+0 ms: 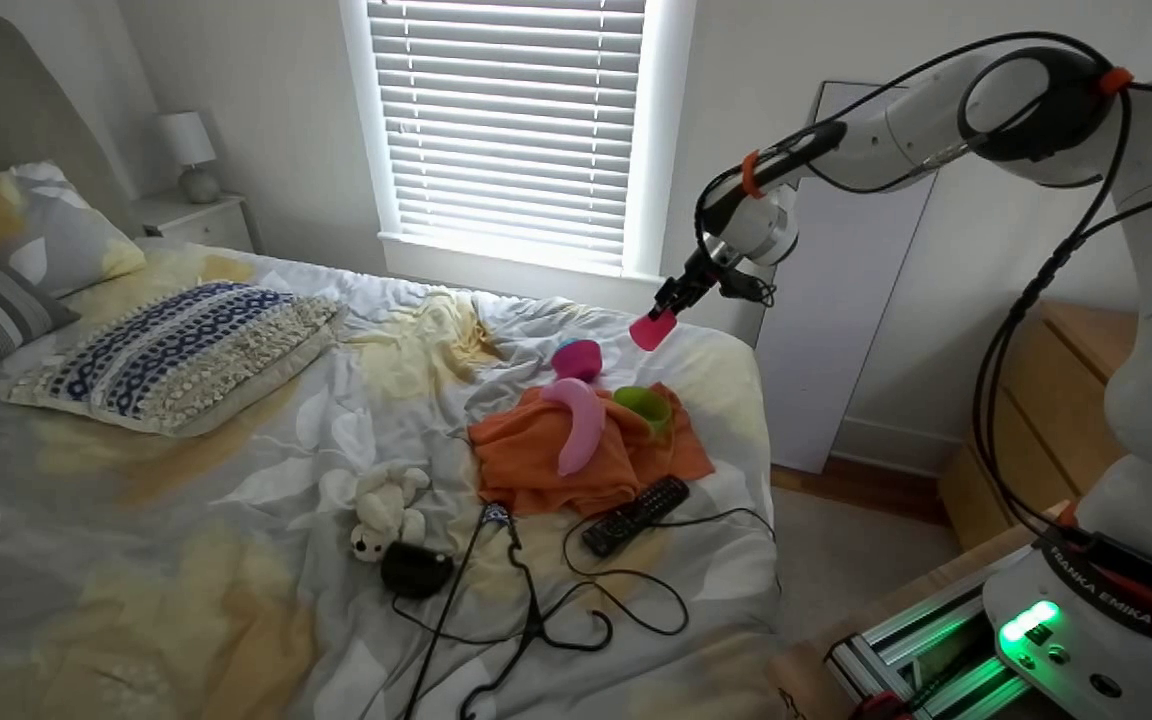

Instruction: Pick up the pink cup from the green bowl and put it on the right side of the bed

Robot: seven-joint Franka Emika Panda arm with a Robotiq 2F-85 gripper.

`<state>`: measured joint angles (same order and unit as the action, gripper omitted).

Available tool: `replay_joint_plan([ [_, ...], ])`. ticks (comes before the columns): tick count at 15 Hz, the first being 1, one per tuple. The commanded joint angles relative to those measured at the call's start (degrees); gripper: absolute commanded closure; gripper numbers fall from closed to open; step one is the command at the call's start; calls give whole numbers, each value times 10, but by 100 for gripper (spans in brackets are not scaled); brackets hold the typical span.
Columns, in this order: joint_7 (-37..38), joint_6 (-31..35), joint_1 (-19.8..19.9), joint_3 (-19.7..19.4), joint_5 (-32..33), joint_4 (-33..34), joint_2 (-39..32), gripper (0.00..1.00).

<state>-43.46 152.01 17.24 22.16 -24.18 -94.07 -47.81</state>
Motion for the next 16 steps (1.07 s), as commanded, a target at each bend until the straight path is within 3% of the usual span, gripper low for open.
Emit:
replay_joint_plan([
  [1, -109, 61, 81, 96, -66, 44, -92, 58],
  [7, -251, 67, 180, 232, -100, 104, -222, 58],
  [14, -232, 23, 165, 217, -73, 148, -280, 58],
  [15, -229, 21, 165, 212, -71, 143, -277, 45],
  [16, -220, 19, 165, 200, -65, 134, -263, 43],
])
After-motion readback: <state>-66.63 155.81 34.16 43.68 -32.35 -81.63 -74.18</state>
